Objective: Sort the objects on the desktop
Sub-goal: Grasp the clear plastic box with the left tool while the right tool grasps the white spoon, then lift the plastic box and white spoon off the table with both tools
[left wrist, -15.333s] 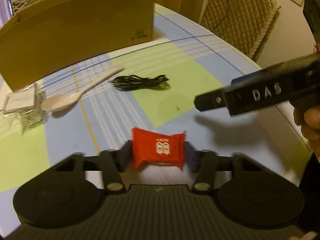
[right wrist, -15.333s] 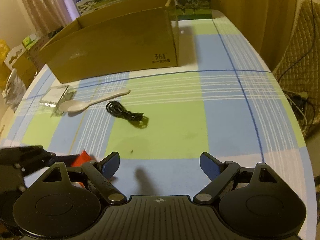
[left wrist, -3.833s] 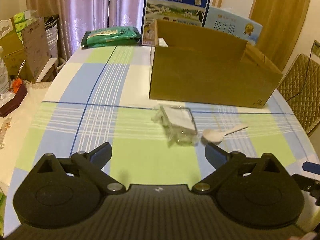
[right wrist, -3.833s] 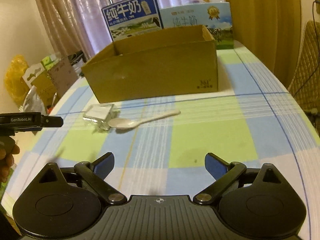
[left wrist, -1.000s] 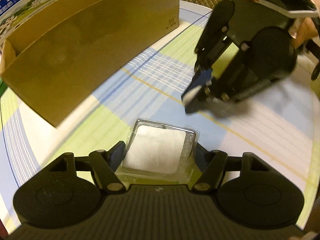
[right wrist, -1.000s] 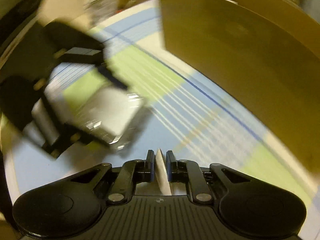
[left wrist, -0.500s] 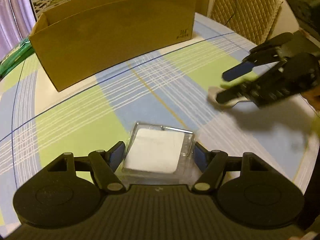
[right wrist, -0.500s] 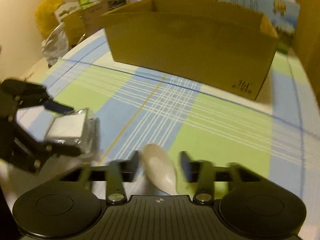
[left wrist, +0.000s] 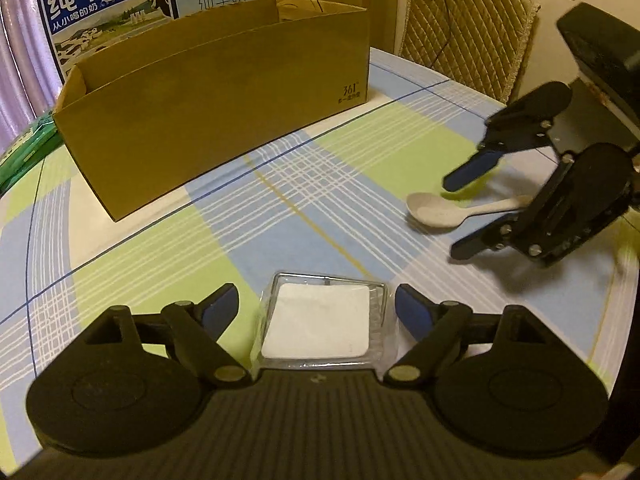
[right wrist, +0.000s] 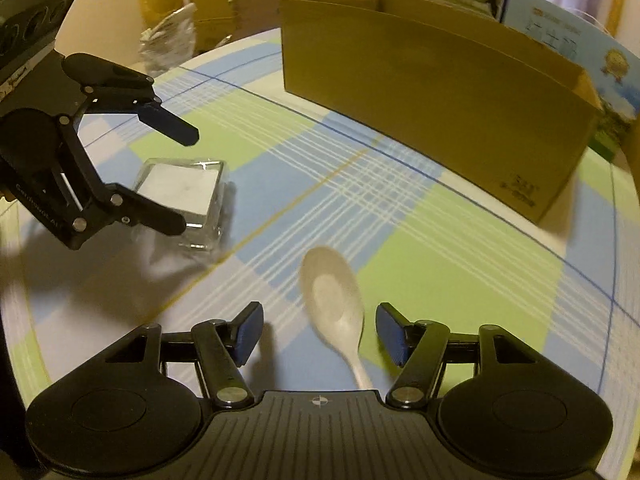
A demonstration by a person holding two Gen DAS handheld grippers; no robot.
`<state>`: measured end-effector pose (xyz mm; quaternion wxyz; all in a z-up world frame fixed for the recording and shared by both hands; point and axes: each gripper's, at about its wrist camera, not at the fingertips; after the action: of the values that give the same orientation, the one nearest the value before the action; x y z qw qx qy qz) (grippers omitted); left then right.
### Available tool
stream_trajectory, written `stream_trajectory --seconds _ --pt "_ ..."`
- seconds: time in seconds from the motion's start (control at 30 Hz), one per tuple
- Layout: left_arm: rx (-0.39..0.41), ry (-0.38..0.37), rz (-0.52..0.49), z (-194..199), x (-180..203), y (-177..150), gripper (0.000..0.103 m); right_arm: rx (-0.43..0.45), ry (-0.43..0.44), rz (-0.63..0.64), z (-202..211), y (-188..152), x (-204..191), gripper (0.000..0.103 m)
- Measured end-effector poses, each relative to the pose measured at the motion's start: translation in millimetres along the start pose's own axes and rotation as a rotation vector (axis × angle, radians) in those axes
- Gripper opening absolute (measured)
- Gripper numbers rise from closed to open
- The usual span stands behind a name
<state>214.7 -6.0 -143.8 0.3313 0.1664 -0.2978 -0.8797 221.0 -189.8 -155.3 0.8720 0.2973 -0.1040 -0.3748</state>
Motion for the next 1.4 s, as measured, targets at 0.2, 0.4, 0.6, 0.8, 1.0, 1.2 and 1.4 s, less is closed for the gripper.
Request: stream_trajectory --seconds 0.2,0.4,0.6,0.8,1.0,1.2,1.4 --pt "-0.001 -0.016 -0.002 -3 0 0 0.082 -0.019 0.016 -0.047 -6 2 9 0.048" --pt "-0.010 -0.010 0.003 -8 0 2 0.082 -0.015 0.007 -0.105 -4 7 7 0.030" --pt "-0.045 -0.006 -0.006 -13 5 -2 0.082 0.000 -0.083 -0.269 2 10 14 0.030" --pt "-0.060 0.008 -0.016 -22 7 -2 0.082 0.008 -0.122 -0.350 7 7 21 0.030" --pt "-0.076 0.017 0.007 -28 5 -3 0.072 0.024 -0.135 -0.332 5 6 15 0.030" --pt "-0.060 0.019 0.075 -26 4 -2 0.066 0.029 -0.166 -0.296 2 7 12 0.038" --pt "-0.057 0.016 0.091 -27 3 -1 0.065 0.039 -0.162 -0.260 -1 7 7 0.042"
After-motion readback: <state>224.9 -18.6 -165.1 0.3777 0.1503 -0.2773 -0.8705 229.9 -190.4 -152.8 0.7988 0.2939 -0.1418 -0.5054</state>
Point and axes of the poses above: each gripper's, at about its wrist camera, not at the fingertips, and z roughly against the way its jaws point, x to its right, y to its top, and after that the axes turned 5 degrees about -z, right-handed
